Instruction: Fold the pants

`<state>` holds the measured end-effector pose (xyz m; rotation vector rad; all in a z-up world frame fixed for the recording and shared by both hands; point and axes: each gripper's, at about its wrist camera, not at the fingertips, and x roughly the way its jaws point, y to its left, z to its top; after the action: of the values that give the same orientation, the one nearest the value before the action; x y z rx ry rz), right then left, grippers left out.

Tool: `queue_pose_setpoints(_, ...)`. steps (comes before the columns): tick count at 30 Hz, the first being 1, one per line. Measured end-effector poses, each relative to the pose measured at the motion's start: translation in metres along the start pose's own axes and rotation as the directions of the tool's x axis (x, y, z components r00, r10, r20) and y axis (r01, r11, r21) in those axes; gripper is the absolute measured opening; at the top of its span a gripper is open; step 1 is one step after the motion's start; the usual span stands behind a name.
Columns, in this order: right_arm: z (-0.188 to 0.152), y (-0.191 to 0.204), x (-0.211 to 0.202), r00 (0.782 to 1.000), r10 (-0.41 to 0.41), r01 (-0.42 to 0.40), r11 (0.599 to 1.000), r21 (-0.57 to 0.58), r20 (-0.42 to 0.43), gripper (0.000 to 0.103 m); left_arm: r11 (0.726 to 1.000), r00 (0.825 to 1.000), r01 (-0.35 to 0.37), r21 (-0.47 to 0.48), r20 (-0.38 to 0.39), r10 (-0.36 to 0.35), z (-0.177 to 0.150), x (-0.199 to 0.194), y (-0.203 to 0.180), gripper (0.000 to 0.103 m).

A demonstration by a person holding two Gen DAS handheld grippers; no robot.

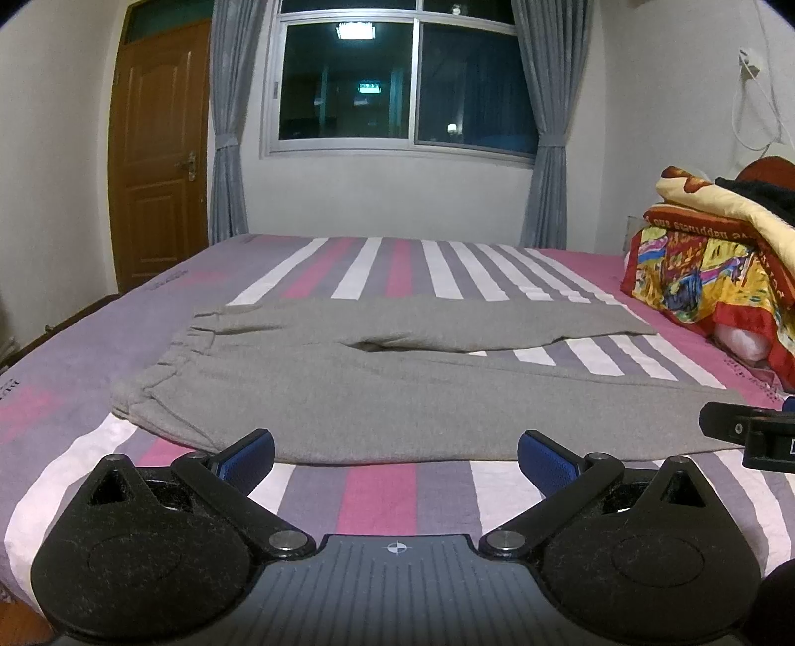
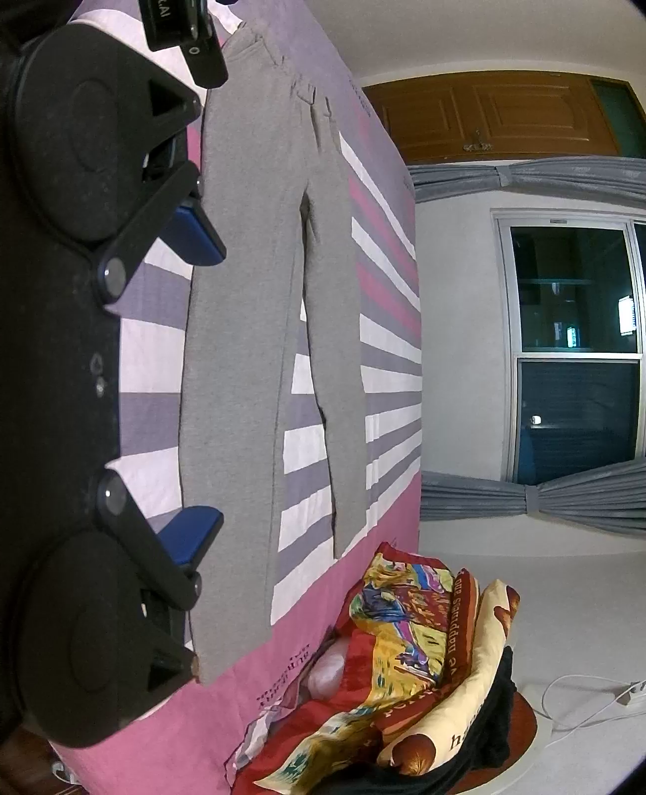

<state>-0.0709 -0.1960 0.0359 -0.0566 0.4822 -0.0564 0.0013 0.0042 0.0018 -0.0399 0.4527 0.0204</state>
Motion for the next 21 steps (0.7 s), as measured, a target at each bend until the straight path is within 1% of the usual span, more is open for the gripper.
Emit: queue_pose_setpoints(21,0.0000,-0.0001,0.0012,1.000,0.002,-0.002,1.000,0.001,-0.003,0.103,1.000,1.000,0.001,0.003,0.001,-0.001,0.0021,-0.0007,0.0011,0.103)
